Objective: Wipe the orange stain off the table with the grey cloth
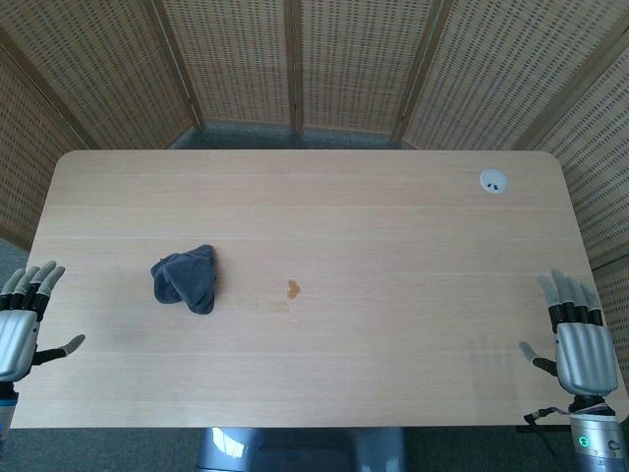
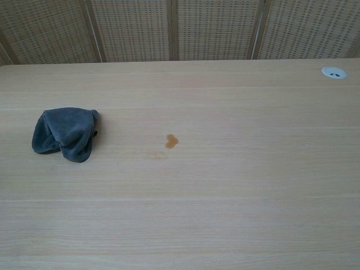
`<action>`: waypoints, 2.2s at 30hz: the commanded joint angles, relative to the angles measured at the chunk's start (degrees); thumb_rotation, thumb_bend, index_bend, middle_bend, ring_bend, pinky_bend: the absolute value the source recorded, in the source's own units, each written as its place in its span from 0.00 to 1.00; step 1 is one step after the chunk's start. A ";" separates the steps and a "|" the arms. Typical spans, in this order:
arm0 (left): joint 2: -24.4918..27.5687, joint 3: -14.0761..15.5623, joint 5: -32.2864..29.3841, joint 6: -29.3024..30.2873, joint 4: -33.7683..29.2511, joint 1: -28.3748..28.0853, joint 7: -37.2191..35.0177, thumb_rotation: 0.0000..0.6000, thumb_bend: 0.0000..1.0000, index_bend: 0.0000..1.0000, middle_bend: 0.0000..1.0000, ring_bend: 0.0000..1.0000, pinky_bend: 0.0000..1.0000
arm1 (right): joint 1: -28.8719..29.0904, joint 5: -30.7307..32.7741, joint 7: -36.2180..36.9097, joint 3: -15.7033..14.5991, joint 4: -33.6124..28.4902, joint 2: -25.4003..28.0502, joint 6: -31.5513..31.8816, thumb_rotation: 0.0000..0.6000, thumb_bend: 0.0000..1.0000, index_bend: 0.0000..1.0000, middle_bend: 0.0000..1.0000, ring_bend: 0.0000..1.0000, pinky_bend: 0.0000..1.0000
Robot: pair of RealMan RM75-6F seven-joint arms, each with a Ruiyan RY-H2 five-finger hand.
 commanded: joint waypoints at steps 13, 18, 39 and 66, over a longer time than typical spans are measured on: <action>0.13 -0.27 -1.06 -2.52 -0.17 -0.98 -1.32 1.00 0.00 0.00 0.00 0.00 0.03 | -0.19 0.14 0.78 0.15 -0.84 0.73 0.14 1.00 0.00 0.00 0.00 0.00 0.00; 0.11 -2.12 -3.96 -8.00 -1.37 -4.27 -1.15 1.00 0.00 0.00 0.00 0.00 0.03 | -0.29 0.34 1.27 0.21 -1.07 1.09 0.10 1.00 0.00 0.00 0.00 0.00 0.00; -10.85 -8.05 -29.21 -38.92 7.34 -26.93 18.46 1.00 0.00 0.03 0.00 0.00 0.16 | -0.31 0.24 2.31 0.08 -1.46 1.76 -0.27 1.00 0.00 0.00 0.00 0.00 0.00; -27.71 -2.71 -48.34 -31.60 18.65 -40.75 49.99 1.00 0.13 0.70 0.72 0.69 0.90 | -0.31 0.81 3.87 0.41 -1.77 2.46 -0.56 1.00 0.00 0.00 0.00 0.00 0.00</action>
